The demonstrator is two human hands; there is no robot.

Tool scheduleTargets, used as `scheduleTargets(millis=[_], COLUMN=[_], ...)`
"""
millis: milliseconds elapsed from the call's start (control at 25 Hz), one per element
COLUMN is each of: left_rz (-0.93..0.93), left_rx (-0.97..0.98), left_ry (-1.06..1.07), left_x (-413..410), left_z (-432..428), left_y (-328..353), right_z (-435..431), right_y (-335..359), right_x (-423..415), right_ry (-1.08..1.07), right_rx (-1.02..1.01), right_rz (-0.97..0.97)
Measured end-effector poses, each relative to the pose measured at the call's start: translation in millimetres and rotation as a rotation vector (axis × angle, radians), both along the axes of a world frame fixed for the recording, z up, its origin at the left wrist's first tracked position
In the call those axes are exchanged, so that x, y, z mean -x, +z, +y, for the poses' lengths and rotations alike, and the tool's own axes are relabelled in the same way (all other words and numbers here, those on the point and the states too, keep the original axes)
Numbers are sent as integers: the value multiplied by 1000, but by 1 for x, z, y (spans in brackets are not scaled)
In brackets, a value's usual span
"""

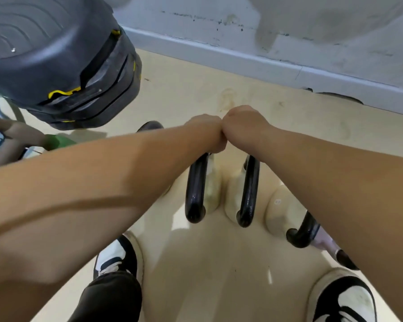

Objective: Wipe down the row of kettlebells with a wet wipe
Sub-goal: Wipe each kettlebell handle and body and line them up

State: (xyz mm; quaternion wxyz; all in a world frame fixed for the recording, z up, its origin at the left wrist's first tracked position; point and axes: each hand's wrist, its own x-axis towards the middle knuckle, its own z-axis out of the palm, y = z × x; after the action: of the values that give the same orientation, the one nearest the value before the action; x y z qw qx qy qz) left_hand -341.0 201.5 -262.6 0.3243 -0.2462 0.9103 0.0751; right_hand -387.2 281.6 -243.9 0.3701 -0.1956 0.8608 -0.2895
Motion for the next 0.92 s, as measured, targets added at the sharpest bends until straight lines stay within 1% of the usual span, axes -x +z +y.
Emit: scheduleTargets(millis=[80,160,200,240,320,400,480,600,640,720,760,840,920], left_rz=[195,419,505,548,543,471,284,14,-10,75,155,297,422], left_rx=[35,-43,-74,-78,-27,-40,-80,-45,-18,-11,-23,12,119], left_ry=[39,125,135,114,46,18,28,-91,-102,-42,-31,-120,-278], left_x=[-18,-57,-75,-91,-100,-79,-42,8,14,6,-4,-32,-67], left_z=[2,17,25,32,34,23,9,-4,-5,-3,1,6,16], left_y=[-9,-14,-15,-17,-21,-12,3,5,1,-9,-11,-16,-18], right_z=[0,1,0,-2,-4,-3,0,4,5,9,10,9,6], right_y=[1,-1,-1,-3,-6,-10,-11,-13,-12,-13,-14,-13,-10], right_x=[-1,-1,0,1,0,-1,-2,2,2,5,5,3,5], right_ry=[-42,-79,-92,-106,-121,-130,-152,-187,-194,-183,-169,-137,-130], right_rx=[26,48,53,50,61,61,69,63,62,63,60,47,27], right_rz=[-25,-56,-73,-82,-77,-60,-23,6,-7,-25,-37,-55,-79])
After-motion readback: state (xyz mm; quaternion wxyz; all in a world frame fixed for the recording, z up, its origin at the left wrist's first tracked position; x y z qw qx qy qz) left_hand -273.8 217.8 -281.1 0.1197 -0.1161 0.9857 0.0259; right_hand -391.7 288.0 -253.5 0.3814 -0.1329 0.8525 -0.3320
